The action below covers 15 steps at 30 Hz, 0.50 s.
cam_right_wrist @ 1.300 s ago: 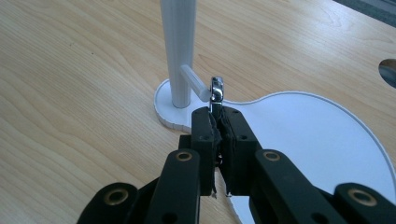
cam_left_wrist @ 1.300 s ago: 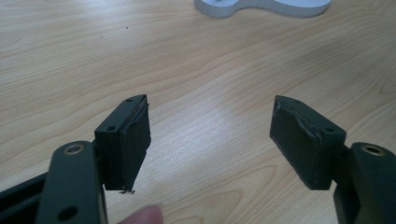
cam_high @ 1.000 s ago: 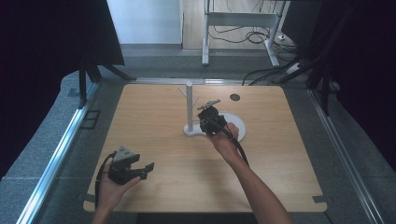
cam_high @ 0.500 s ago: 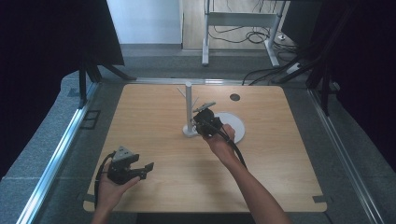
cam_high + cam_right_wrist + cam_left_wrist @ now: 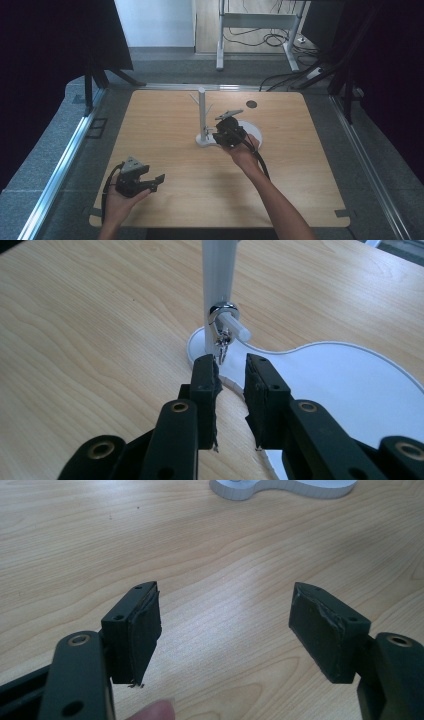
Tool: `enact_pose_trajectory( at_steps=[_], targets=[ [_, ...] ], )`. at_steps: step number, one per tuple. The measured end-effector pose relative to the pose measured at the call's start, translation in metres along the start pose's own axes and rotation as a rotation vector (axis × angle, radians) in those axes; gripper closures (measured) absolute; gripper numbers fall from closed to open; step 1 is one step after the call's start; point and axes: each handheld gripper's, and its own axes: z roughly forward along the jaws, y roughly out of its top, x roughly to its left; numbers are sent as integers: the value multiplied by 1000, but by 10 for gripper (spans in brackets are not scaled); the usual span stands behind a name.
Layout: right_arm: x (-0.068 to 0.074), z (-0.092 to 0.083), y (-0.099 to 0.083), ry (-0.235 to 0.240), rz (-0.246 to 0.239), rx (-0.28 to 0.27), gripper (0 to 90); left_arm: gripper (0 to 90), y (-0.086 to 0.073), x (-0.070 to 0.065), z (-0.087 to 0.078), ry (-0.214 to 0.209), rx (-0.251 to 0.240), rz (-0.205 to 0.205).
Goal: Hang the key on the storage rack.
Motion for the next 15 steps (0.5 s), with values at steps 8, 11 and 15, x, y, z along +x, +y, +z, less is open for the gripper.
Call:
enact_pose_trajectory(
  at_steps=[8,11,15],
  targets=[
    [-13,-16,-13,50,24,-54,690,294,-1,-2,3,-1,11,7],
    [-18,-23,-19,60,32,-72,683,294,-1,-3,3,2,11,6],
    [-24,-33,-29,73,39,-99,673,294,-1,-3,3,4,10,7]
  ],
)
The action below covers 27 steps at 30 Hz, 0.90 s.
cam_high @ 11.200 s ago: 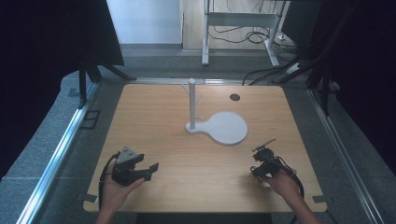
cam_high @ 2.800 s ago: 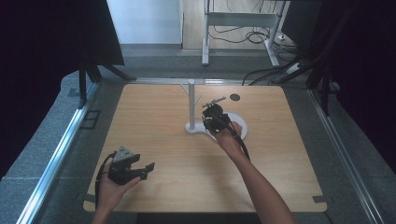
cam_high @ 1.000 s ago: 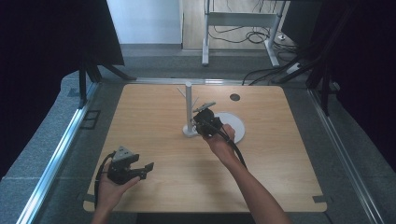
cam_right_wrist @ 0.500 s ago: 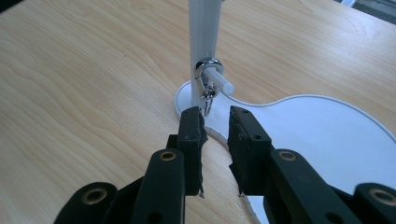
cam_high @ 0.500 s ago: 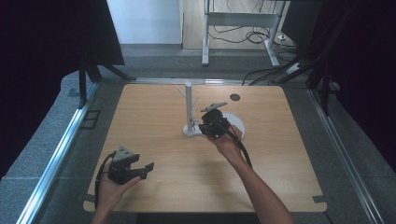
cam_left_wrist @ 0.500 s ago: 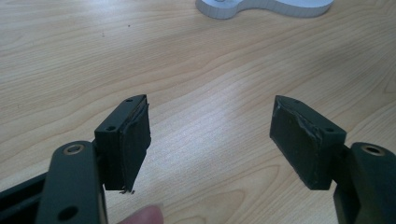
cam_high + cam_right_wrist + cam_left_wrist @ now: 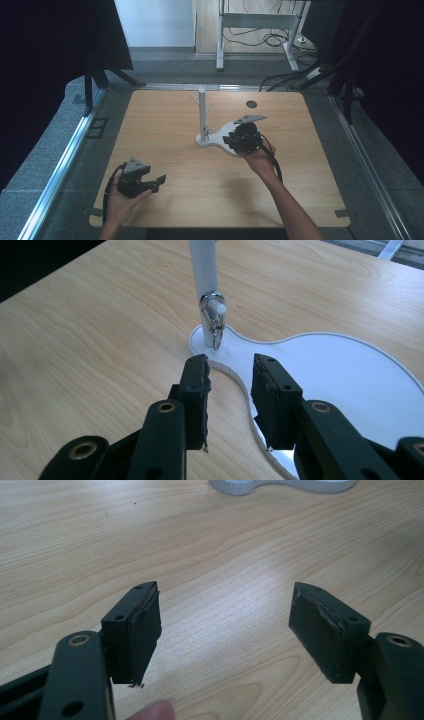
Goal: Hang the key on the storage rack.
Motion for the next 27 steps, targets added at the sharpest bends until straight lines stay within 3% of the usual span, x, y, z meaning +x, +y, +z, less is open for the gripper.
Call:
enact_pose_trajectory(
  at_steps=[7,15,27],
  targets=[
    [-13,-27,-23,24,32,-49,647,294,0,-2,1,2,1,8],
    [-29,-53,-64,31,73,-95,617,294,1,-4,2,0,2,11],
    [-47,-76,-118,22,128,-126,583,295,1,-7,3,0,8,20]
  ],
)
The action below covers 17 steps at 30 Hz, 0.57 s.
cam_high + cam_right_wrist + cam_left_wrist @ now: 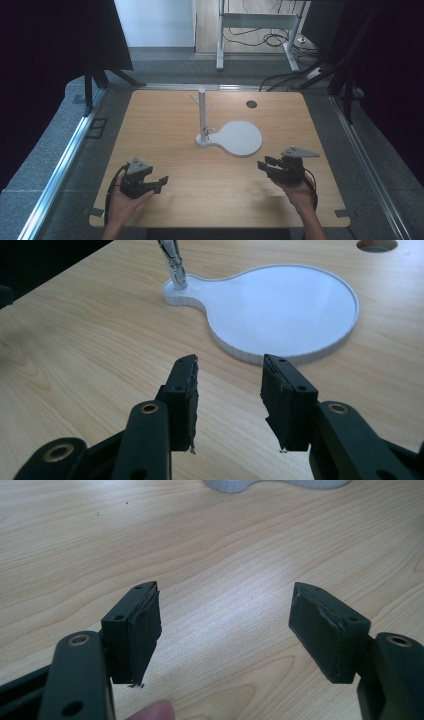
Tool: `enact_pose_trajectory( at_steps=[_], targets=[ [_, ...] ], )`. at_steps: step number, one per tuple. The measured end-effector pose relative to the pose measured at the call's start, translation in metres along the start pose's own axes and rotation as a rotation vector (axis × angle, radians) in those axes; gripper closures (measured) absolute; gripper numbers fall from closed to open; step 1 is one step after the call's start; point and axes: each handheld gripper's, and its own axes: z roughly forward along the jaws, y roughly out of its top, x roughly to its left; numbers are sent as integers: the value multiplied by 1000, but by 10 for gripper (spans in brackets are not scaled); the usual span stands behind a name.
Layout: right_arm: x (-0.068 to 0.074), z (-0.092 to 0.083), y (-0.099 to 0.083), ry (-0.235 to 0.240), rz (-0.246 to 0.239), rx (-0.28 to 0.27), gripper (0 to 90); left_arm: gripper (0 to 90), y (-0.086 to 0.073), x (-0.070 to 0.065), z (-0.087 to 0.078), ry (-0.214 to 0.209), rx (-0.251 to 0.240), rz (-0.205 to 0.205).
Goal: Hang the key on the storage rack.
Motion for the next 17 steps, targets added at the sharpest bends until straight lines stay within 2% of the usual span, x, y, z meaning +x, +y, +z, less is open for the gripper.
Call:
enact_pose_trajectory(
  at_steps=[5,11,15,17],
  targets=[
    [-8,-7,-15,2,34,-12,583,294,0,-1,0,0,-1,0],
    [-12,-12,-21,3,65,-43,580,294,0,-2,2,-1,4,2],
    [-12,-13,-23,1,64,-37,568,294,0,-3,3,2,7,6],
    [-12,-13,-25,-17,53,-30,550,294,0,-3,3,1,8,7]
  ],
)
